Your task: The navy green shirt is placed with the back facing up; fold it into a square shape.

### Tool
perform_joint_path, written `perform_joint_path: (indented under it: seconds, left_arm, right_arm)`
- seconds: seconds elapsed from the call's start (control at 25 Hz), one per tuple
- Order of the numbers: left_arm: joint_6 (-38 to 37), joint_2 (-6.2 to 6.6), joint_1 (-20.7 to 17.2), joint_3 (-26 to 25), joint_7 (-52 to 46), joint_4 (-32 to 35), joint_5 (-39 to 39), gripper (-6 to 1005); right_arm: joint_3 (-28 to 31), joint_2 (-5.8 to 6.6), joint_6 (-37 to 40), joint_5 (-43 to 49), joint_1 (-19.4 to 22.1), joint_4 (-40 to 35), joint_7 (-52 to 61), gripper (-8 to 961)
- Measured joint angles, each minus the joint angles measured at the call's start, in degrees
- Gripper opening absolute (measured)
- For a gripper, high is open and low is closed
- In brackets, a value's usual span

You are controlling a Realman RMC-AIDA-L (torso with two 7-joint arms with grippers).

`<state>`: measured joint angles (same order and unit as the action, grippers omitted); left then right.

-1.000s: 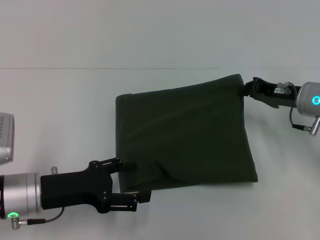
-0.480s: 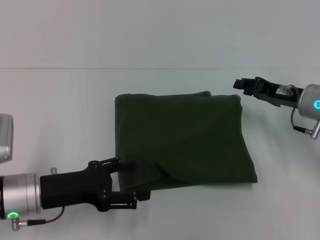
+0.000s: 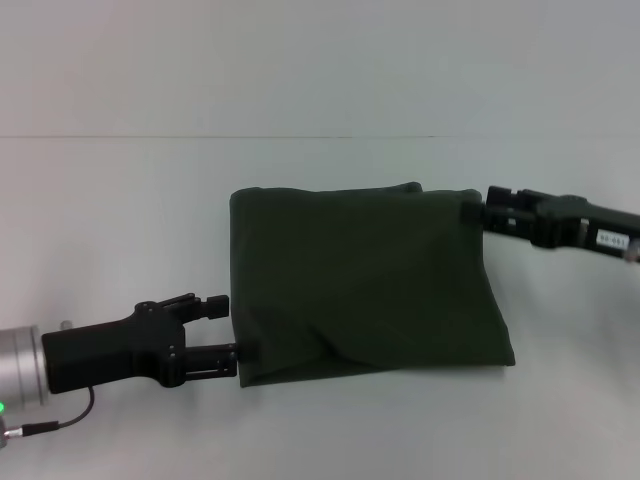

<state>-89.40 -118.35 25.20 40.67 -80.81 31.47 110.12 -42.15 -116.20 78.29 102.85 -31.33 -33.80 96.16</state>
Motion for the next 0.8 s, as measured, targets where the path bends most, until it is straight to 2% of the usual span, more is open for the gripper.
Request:
perform_joint_path:
  seconds: [0.08,0.2,0.32,0.52,0.8]
  left_arm:
    - [-0.73,0.43,-0.16,-0.48,0.01,0.08,0.59,920]
    - [-3.95,1.38,-0.29,-0.43,0.64,0.25,2.40,920]
    - [-6.67,1.68,-0.76,-0.66,1.72,0.93,4.13,920]
    - [-6.31,0.58,-3.13,-0.70,5.92,2.19,5.59,919]
    - [-3.41,-0.92,-6.05,-1.05,11.83,1.79,5.63,919]
  right_arm:
    - [0.29,-0.40,5.58,-0.63,2.21,-0.96,-6.51,798]
    - [1.29,-0.98,11.91,-1.17,5.22,-1.30,-15.58,794]
    - [2.12,-1.89,14.85,-1.13,8.16,-1.09,-23.45,812]
    - [1.97,-3.31,14.43,-0.10,12.78,0.63,-32.45,920]
    - [1.96,-3.47,9.94,1.86,15.76,7.50,-43.68,921]
